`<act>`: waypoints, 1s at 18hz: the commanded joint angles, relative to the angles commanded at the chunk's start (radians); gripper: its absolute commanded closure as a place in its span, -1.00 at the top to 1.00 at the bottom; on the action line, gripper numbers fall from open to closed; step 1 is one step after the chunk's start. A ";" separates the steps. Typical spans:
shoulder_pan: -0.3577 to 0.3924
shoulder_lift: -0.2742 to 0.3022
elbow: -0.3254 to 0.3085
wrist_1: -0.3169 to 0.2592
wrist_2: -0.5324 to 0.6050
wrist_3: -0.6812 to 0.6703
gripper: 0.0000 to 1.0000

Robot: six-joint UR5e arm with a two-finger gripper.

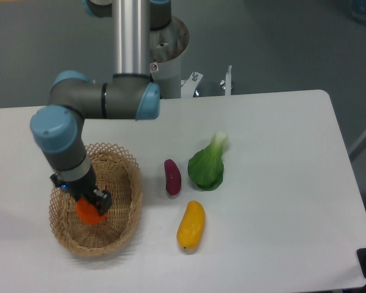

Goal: Pick up the orange from the basket
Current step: 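Lift the orange out of the basket and carry it beside the bok choy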

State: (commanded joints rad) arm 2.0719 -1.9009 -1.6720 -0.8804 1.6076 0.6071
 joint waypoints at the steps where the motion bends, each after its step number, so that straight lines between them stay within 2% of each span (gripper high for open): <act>1: 0.029 0.016 -0.002 -0.002 -0.002 0.015 0.19; 4: 0.144 0.054 -0.011 -0.006 -0.005 0.130 0.19; 10: 0.388 0.088 0.000 -0.095 -0.060 0.380 0.19; 12: 0.500 0.089 -0.003 -0.114 -0.087 0.520 0.19; 15: 0.533 0.089 -0.003 -0.114 -0.091 0.560 0.19; 18: 0.525 0.088 0.000 -0.114 -0.091 0.557 0.19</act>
State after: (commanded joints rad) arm 2.5971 -1.8131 -1.6720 -0.9940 1.5171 1.1643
